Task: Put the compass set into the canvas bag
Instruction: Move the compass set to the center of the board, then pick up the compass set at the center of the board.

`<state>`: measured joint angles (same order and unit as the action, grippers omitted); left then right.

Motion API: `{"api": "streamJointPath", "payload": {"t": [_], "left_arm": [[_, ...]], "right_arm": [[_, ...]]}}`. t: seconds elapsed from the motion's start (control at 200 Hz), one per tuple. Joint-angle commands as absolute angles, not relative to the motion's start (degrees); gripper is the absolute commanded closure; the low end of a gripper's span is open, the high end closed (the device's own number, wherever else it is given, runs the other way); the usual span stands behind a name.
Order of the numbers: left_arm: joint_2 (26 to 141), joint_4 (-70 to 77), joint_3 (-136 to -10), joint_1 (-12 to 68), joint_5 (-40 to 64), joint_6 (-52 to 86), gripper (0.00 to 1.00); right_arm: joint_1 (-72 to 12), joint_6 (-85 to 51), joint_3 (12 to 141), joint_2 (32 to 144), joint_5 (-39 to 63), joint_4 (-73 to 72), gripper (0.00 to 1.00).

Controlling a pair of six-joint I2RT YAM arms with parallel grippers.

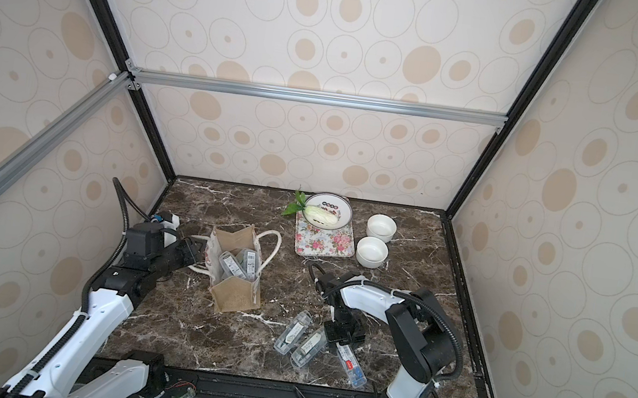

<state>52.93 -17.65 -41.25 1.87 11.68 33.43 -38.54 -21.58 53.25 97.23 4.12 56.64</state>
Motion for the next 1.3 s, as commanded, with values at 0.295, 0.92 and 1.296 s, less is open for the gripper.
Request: {"api": "streamJointPath", "payload": {"t": [0.295, 0.92, 1.296], "left_arm": [[52.7, -18.1, -42.1, 1.7, 11.1, 32.6, 0.54], [52.0, -18.7, -42.0, 1.7, 10.4, 32.6, 0.54], [52.8, -17.9, -42.2, 1.7, 10.9, 32.8, 0.54]], "right_arm": [[-36.6, -20.7, 58.2, 101.3, -3.7, 55.4, 0.56], [-32.3, -20.8, 61.3, 104.2, -3.3, 54.8, 0.33], [-32.7, -23.3, 55.5, 101.6, -0.5, 54.0, 0.38]]}}
